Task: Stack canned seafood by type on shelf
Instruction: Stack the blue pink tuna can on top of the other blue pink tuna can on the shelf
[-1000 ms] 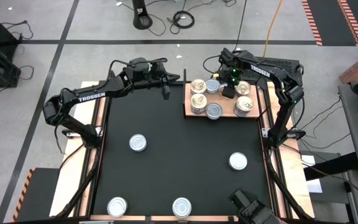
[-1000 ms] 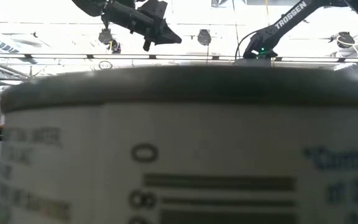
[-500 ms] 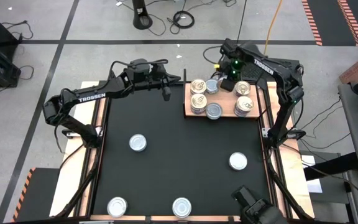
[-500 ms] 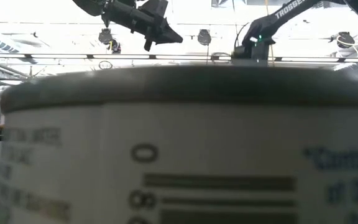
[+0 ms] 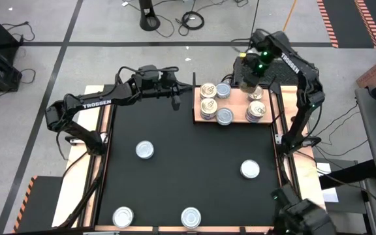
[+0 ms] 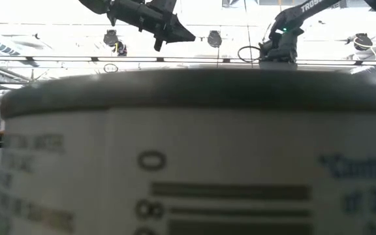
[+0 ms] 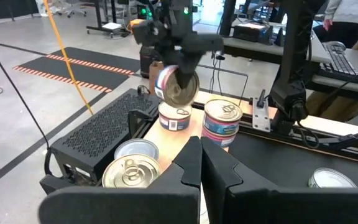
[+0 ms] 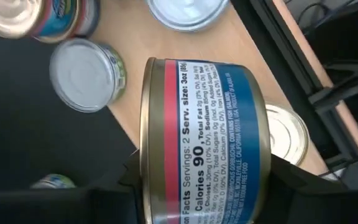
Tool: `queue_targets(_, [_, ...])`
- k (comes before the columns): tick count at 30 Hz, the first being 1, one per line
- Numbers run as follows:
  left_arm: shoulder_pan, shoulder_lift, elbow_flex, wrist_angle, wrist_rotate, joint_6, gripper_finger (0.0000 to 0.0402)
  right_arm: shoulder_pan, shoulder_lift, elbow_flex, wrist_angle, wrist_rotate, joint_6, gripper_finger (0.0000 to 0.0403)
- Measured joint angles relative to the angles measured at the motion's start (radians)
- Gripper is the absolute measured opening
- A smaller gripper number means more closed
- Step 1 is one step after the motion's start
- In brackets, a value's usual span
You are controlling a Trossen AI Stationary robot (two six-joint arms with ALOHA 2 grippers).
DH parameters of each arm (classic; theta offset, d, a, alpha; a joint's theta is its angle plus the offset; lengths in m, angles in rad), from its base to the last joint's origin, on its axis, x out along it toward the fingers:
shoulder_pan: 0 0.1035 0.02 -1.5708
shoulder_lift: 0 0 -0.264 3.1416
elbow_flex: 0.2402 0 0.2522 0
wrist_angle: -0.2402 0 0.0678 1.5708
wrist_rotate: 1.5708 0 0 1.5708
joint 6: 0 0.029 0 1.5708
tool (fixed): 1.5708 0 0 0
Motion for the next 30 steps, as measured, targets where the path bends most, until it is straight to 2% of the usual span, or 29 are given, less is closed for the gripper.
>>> queue_targets(6, [-0.008, 0.000, 0.000, 0.000, 0.003, 0.000, 0.0000, -0.098, 0.001, 0.000, 0.042, -0.052, 0.103, 0.0176])
queue_targets(11, [-0.006, 0.000, 0.000, 0.007, 0.003, 0.000, 0.0000, -0.095, 0.001, -0.005, 0.045, 0.029, 0.181, 0.0191])
queue_targets(14, [-0.004, 0.000, 0.000, 0.010, 0.003, 0.000, 0.0000, -0.100, 0.001, -0.041, 0.061, 0.056, 0.204, 0.0185])
queue_targets(20, [-0.003, 0.000, 0.000, 0.010, -0.001, 0.000, 0.0000, -0.103, 0.004, -0.162, 0.116, 0.035, 0.180, 0.0177])
queue_targets(25, [-0.003, 0.000, 0.000, 0.010, -0.004, -0.001, 0.0000, -0.104, 0.003, -0.194, 0.141, 0.024, 0.174, 0.0197])
queue_targets(30, [-0.003, 0.000, 0.000, 0.010, -0.006, -0.001, 0.0000, -0.104, 0.003, -0.197, 0.159, -0.020, 0.161, 0.0184])
